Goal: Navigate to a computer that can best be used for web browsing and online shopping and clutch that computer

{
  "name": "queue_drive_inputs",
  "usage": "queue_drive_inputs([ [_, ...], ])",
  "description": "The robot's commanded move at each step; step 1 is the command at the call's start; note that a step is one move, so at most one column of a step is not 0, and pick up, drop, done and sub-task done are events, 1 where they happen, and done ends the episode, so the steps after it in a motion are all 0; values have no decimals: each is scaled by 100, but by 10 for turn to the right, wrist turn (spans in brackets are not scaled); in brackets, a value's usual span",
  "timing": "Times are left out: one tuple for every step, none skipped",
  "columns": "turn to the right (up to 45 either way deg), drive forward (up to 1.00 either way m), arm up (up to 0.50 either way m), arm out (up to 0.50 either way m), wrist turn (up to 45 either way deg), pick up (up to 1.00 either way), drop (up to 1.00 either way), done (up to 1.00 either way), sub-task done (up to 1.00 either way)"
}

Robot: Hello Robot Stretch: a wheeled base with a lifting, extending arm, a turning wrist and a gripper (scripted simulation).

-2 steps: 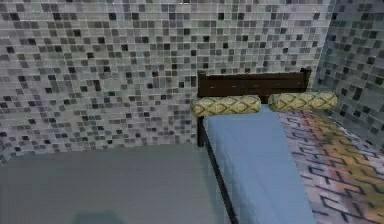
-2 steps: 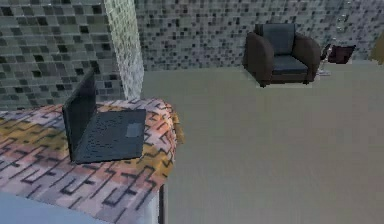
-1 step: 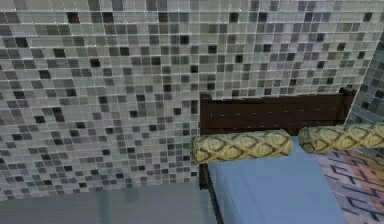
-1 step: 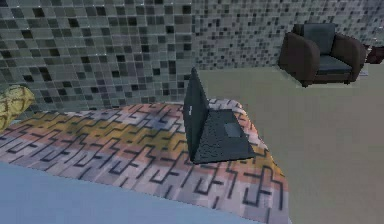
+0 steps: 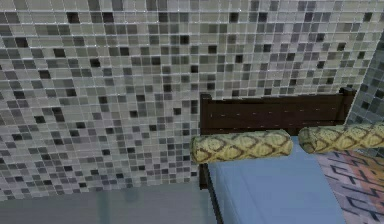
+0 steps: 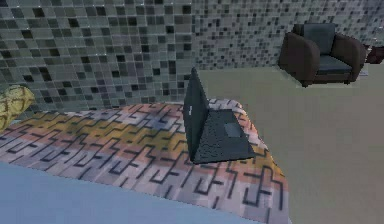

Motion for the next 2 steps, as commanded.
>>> queue_drive_inputs([
  [0, 0, 18, 0, 0, 0, 0, 0, 0],
  [0, 0, 0, 46, 0, 0, 0, 0, 0],
])
